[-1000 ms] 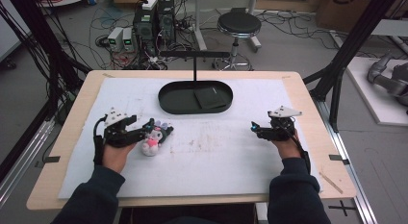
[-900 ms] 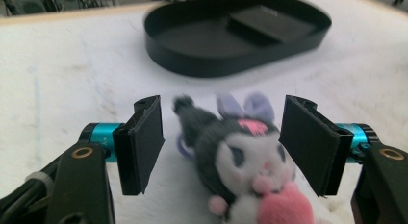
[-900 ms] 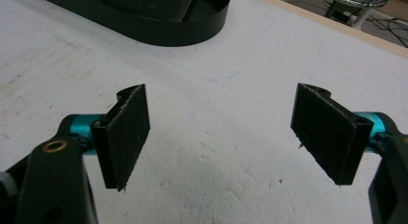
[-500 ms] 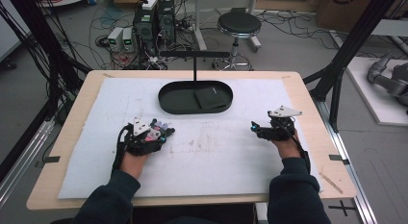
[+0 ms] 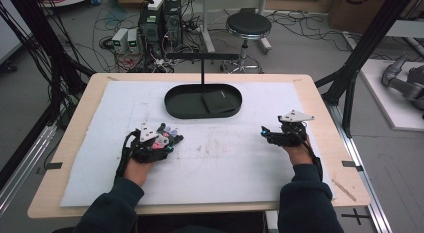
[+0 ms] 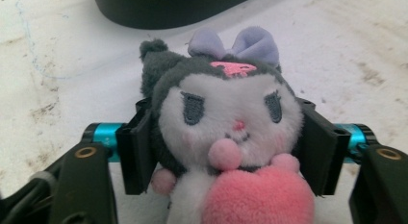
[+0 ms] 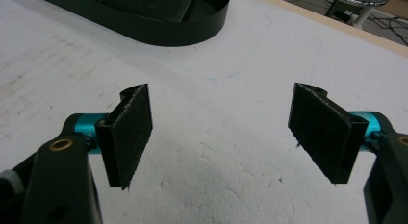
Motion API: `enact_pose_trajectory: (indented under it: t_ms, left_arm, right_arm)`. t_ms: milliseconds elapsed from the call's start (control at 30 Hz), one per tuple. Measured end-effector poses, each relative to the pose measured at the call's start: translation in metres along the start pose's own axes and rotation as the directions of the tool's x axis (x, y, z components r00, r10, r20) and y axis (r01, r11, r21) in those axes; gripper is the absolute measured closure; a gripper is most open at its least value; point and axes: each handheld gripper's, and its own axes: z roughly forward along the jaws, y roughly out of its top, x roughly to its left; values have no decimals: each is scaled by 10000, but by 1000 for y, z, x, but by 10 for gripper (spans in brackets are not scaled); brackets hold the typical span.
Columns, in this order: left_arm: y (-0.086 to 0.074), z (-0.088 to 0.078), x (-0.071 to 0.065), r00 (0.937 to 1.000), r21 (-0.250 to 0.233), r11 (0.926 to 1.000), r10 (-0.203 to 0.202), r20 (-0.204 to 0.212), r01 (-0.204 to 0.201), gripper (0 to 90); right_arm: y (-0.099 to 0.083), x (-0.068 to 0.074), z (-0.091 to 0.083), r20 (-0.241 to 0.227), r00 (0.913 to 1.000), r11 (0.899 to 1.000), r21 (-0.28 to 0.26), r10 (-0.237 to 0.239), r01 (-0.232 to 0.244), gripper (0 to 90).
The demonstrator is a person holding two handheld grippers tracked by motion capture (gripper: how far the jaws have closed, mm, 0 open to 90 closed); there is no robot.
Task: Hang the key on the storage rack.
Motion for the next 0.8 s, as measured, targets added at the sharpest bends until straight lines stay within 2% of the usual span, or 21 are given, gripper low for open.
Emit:
enact_pose_trajectory:
  t_ms: [100,133,233,333,433,567,800]
  left_arm:
    - [8,-9,10,9972,-517,9978,-389,637,422,349]
    - [13,-14,15,9932,-779,9950,-535,1031,617,349]
    - [27,-25,27,9813,-1249,9874,-742,1775,973,349]
    - [43,-36,39,9710,-1617,9780,-949,2193,1320,349]
    - [60,-44,50,9710,-1823,9720,-1084,2131,1486,349]
    - [83,-48,58,9744,-2171,9632,-1170,1919,1584,349]
    - [120,-41,66,9794,-2554,9529,-1255,1580,1633,349]
  right_arm:
    - [-1,-2,-1,35,10000,10000,-38,89,-89,238]
    - [-1,-2,-1,51,9999,9999,-45,111,-111,238]
    - [-1,-3,-1,114,9998,9998,-109,152,-150,230]
    - [0,-4,-3,104,9995,9992,-285,298,-295,219]
    - [0,-6,-2,70,9994,9988,-353,351,-349,219]
    - [0,-7,-2,5,9992,9981,-459,410,-409,219]
    - [2,-12,-2,-176,9978,9949,-766,645,-657,217]
